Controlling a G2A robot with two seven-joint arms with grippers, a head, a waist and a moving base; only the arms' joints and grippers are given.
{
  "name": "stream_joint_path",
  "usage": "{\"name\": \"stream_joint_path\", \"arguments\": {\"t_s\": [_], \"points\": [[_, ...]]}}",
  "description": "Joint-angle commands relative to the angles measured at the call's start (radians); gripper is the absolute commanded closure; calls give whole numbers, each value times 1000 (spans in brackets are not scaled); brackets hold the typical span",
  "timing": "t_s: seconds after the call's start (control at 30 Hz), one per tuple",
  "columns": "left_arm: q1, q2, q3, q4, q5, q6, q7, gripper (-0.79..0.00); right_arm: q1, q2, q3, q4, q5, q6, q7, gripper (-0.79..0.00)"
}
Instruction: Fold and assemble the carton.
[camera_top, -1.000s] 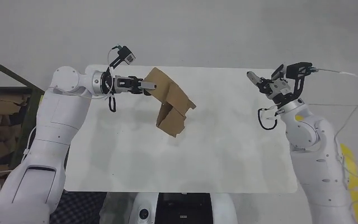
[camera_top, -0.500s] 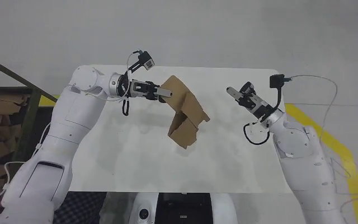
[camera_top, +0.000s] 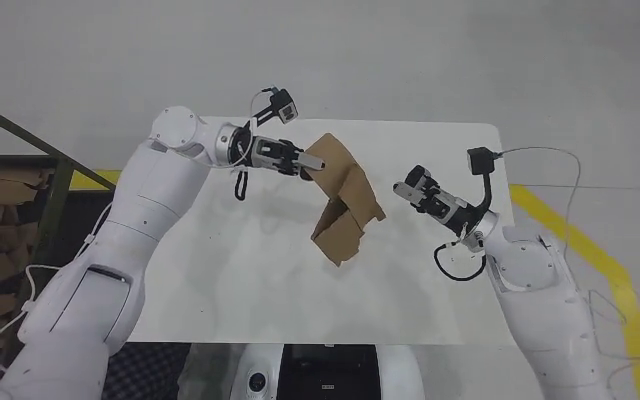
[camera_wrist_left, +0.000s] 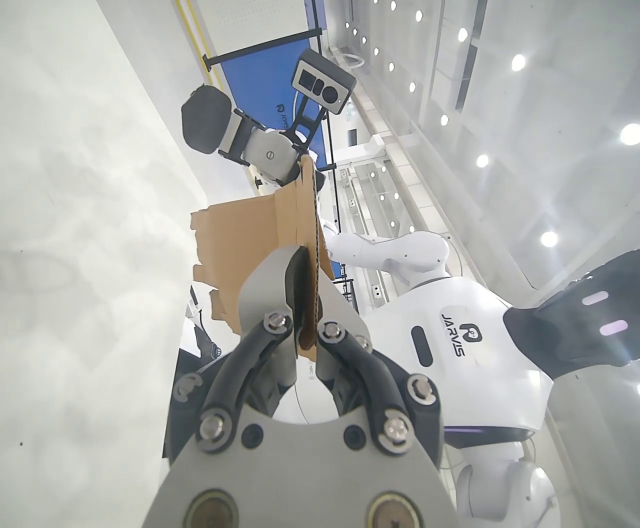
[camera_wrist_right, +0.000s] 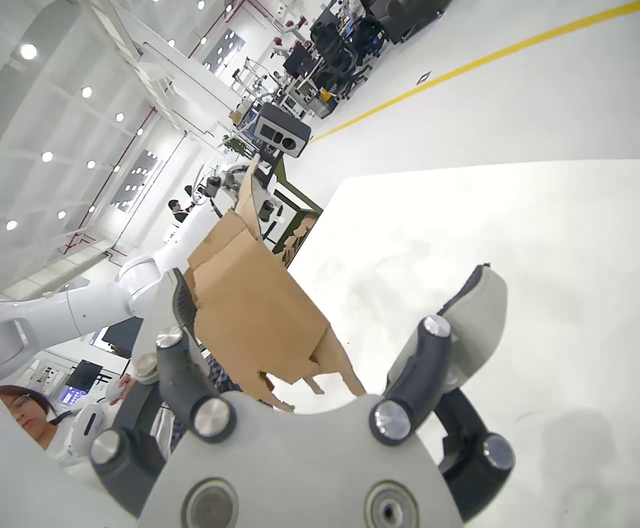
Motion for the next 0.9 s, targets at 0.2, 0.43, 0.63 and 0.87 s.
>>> {"name": "stream_joint_path", "arguments": {"t_s": [0.2,0.43,0.63,0.87], "points": [[-23,-6,13,20,-51,0,0,0,-14,-1,-20,3,36,20,7,-785],[-39,-10,24,28,-69,0,0,0,-19,-2,-43,23,88,21,13,-785],[-42,-9,17,44,-105,0,0,0,-16,-4,-69,36,106,20,24,-785],[-46,-7,23,56,-131,1,0,0,-11,-7,-97,42,170,-11,36,-785]]}}
